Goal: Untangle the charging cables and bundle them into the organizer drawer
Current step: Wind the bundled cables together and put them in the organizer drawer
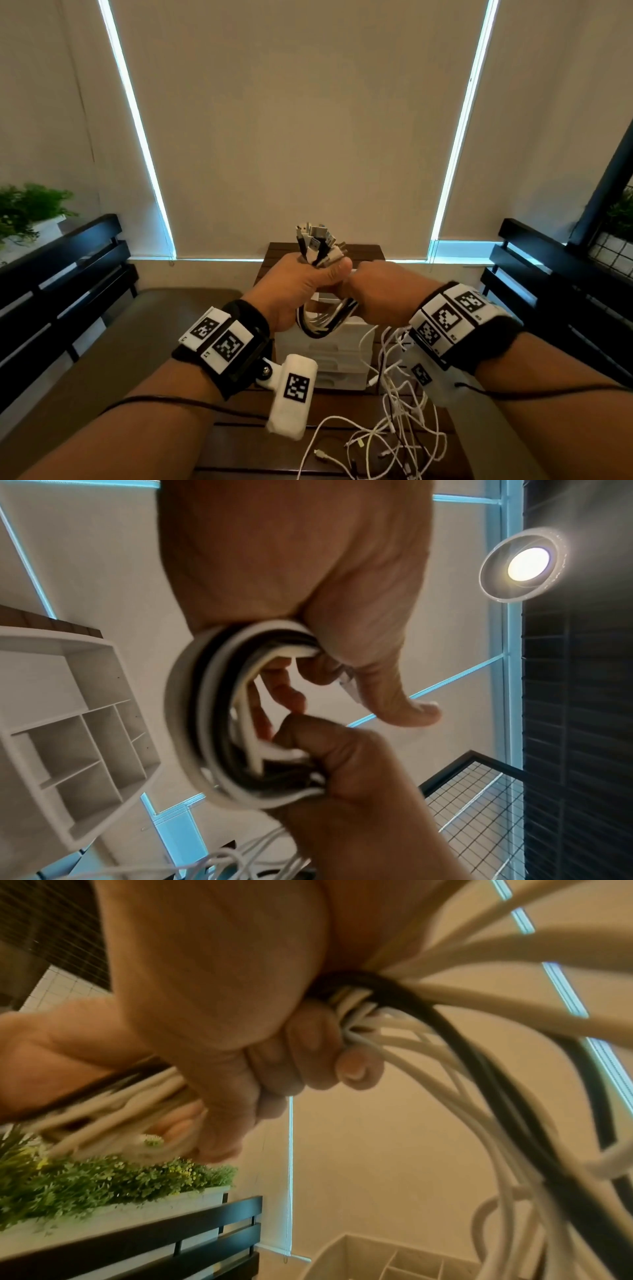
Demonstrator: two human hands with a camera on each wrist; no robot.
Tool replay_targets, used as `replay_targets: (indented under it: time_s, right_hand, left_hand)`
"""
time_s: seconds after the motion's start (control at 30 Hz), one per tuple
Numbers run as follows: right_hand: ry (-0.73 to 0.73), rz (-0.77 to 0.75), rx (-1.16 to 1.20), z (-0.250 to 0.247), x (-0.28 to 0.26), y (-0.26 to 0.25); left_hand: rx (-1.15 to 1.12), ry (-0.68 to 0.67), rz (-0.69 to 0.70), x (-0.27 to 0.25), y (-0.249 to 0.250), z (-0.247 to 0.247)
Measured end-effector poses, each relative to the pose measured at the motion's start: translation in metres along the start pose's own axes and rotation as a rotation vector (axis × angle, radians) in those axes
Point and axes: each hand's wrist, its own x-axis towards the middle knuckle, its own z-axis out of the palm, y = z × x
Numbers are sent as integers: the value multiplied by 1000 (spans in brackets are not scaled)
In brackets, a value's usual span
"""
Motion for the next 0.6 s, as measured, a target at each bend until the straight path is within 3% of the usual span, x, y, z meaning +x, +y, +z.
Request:
replay_targets:
  time_s: [0.43,0.6]
  right_hand:
    - [-23,-7,72,-21,2,-9]
    - [45,61,413,-24,-14,17]
  left_hand:
    - [199,-189,-52,-10,-4,3]
    - [174,-152,-36,-13,-11,-3]
